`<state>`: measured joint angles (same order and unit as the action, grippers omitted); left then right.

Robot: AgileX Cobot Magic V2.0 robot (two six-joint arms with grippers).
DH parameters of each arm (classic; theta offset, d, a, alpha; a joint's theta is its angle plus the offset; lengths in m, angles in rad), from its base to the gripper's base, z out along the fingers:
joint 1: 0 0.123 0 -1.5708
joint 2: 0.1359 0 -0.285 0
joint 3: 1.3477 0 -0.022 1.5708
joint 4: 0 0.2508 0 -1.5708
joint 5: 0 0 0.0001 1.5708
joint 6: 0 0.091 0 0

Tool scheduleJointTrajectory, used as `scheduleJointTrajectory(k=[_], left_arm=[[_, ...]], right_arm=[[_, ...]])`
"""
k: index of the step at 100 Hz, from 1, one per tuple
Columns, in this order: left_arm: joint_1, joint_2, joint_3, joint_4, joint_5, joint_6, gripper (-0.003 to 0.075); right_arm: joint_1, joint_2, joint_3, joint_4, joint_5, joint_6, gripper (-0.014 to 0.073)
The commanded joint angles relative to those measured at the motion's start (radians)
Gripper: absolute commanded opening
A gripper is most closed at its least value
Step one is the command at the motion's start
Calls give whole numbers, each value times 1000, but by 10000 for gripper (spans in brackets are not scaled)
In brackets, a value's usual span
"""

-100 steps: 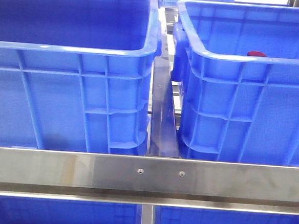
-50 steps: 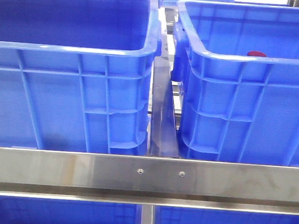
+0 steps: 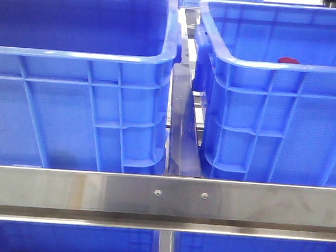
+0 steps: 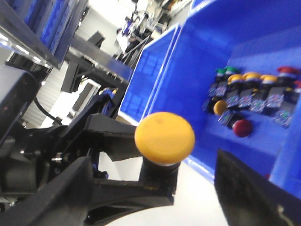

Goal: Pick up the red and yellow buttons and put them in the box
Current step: 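Grasp the yellow button with the right gripper and open the left gripper, then carry the yellow button with the right gripper over the other bin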

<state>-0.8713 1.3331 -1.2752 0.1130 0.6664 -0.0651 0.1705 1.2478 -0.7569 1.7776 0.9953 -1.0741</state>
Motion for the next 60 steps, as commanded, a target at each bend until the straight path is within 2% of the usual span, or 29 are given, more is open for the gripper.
scheduleJointTrajectory(k=[1,40,60], left_arm=[[-8,-36,-29,2,-71,-1,-19],[-8,-36,-29,2,-75,-1,-19],[-8,-36,-29,2,-83,-1,-19]], right_arm=[[31,8,-52,108,34,-3,558],[63,85,-133,111,14,-3,535],[63,135,-168,113,73,-3,518]])
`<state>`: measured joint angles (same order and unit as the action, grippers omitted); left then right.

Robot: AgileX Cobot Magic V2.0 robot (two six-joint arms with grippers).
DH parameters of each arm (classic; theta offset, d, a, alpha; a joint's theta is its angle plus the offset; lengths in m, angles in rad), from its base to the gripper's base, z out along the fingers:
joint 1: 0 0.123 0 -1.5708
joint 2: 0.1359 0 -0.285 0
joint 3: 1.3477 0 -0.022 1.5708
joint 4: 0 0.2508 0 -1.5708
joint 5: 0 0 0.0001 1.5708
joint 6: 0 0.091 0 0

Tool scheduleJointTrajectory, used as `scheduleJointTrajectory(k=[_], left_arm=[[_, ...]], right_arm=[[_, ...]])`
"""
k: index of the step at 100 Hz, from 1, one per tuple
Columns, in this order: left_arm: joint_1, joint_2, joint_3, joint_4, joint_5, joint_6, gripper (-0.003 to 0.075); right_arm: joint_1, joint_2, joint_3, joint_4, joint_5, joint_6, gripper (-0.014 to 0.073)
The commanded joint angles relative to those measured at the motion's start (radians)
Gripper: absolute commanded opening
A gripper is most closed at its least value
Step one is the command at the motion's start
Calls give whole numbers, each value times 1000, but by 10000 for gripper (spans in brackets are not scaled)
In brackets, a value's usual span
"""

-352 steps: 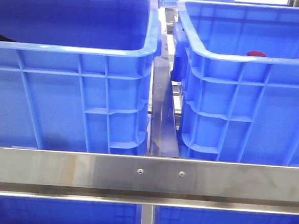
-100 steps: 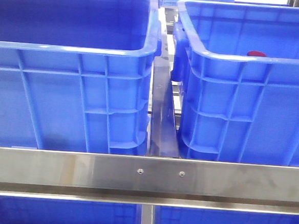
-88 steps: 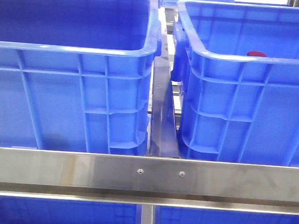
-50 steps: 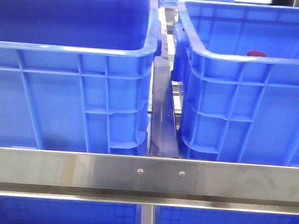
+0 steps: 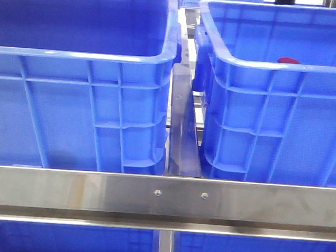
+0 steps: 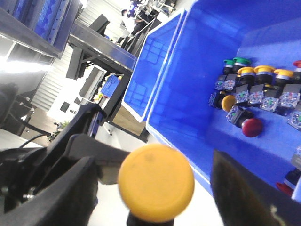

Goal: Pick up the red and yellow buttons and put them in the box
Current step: 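Carry the yellow button with the right gripper over the other bin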

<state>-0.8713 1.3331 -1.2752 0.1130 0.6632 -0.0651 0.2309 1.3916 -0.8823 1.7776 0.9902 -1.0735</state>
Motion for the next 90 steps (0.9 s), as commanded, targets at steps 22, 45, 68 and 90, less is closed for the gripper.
scheduleJointTrajectory(k=[22,45,68,90], left_arm=[[-8,-36,-29,4,-79,-1,-19],[-8,-36,-29,4,-77,0,0],[-8,-36,-29,4,-67,0,386],[-8,-47,-29,12,-58,0,514]], right_arm=[[2,-2,-45,111,82,-4,354],[2,-2,-45,111,94,-4,203],[2,-2,-45,111,94,-5,203],[2,-2,-47,111,91,-18,203]])
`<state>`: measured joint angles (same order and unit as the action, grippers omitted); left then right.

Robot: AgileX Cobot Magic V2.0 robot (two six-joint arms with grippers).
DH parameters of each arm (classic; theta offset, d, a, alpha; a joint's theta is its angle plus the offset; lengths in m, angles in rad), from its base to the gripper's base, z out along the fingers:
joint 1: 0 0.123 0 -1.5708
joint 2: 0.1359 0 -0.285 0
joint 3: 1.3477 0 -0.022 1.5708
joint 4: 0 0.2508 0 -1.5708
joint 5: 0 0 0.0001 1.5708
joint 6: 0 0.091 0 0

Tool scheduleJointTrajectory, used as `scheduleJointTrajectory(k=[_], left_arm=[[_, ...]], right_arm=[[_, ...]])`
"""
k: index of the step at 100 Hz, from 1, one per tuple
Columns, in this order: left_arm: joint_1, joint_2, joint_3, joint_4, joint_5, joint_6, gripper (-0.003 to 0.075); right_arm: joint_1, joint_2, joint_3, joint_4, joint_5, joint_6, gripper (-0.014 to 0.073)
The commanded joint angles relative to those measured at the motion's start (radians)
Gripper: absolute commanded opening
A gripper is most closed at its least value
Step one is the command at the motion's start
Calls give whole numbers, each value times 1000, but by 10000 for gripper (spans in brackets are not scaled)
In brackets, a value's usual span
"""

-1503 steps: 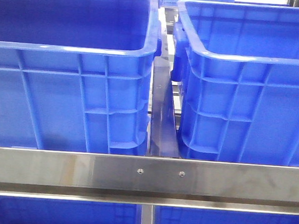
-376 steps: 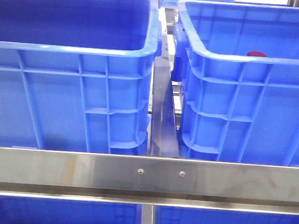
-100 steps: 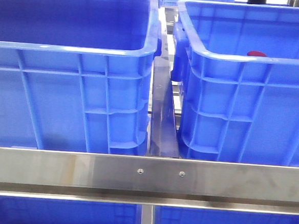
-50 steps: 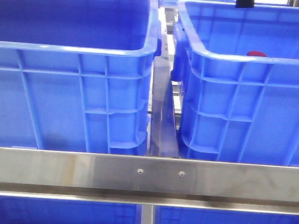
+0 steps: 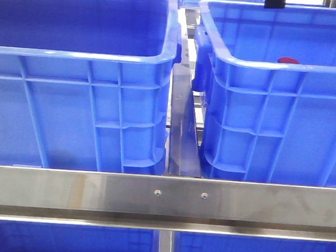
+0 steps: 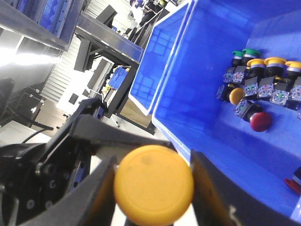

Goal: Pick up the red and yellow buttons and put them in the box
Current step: 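Carry the yellow button with the right gripper over the other bin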

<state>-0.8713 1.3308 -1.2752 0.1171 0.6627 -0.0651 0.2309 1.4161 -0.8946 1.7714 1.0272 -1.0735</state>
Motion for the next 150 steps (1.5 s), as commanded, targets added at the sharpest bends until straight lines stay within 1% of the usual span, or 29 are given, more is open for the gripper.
scheduleJointTrajectory(k=[1,21,33,44,61,78,93,109,124,129,134,141,150], left_arm=[[-8,-47,-29,8,-57,0,514],[-5,-85,-29,16,-27,-14,514],[32,-105,-23,23,-5,-35,514],[99,-114,-20,23,22,-44,514],[234,-152,17,23,8,-59,514],[388,-229,98,13,-19,-68,513],[514,-341,187,13,-40,-90,513],[597,-483,289,12,-69,-108,513],[621,-620,380,12,-71,-108,510],[621,-662,410,12,-71,-108,493],[621,-702,433,12,-71,-108,457],[621,-754,460,14,-71,-108,375],[621,-809,483,14,-71,-108,235]], right_arm=[[2,-27,-35,117,54,-20,203],[2,-27,-36,117,19,-60,203],[2,-28,-36,117,-12,-88,203],[2,-28,-36,117,-24,-95,203],[2,-28,-36,117,-30,-112,203],[2,-28,-36,117,-39,-121,203],[2,-28,-36,117,-45,-122,203],[2,-28,-36,117,-51,-132,203],[2,-28,-36,117,-52,-138,203],[2,-28,-36,117,-52,-138,203],[2,-28,-36,117,-52,-138,203],[2,-28,-36,117,-52,-140,203],[2,-28,-36,117,-52,-150,203]])
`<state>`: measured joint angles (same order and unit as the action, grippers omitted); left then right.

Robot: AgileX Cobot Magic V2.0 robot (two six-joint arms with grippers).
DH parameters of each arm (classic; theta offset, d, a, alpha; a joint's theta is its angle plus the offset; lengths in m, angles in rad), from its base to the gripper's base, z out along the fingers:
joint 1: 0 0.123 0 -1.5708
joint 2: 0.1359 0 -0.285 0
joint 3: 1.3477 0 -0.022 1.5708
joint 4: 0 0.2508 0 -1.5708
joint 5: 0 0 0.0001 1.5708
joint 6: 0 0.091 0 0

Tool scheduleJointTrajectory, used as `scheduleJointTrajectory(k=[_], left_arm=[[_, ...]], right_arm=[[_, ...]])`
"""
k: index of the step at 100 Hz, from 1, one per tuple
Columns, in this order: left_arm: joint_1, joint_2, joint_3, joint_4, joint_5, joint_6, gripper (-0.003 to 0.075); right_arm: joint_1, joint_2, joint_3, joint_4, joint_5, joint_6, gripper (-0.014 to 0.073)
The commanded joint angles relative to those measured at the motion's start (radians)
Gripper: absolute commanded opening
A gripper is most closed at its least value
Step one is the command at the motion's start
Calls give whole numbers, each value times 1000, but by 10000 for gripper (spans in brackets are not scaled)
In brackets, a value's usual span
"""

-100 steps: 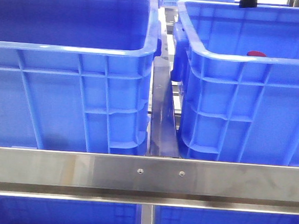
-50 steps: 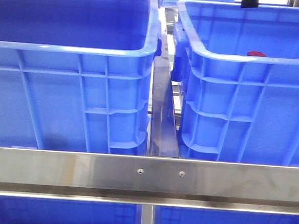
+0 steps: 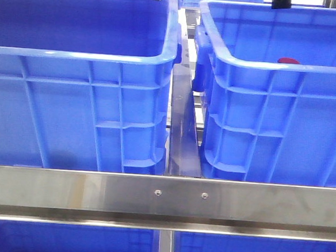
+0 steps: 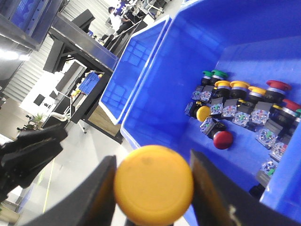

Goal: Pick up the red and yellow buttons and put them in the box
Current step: 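Carry the yellow button with the right gripper over the other bin, then lower the yellow button beside the red one and open the right gripper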

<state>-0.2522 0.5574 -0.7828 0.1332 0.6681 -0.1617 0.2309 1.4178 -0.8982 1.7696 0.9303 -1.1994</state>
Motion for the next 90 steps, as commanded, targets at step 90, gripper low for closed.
scheduleJointTrajectory(k=[90], left_arm=[[2,-85,8,-2,-73,-12,-19]], right_arm=[[-416,-66,-127,78,-497,-469,203]])
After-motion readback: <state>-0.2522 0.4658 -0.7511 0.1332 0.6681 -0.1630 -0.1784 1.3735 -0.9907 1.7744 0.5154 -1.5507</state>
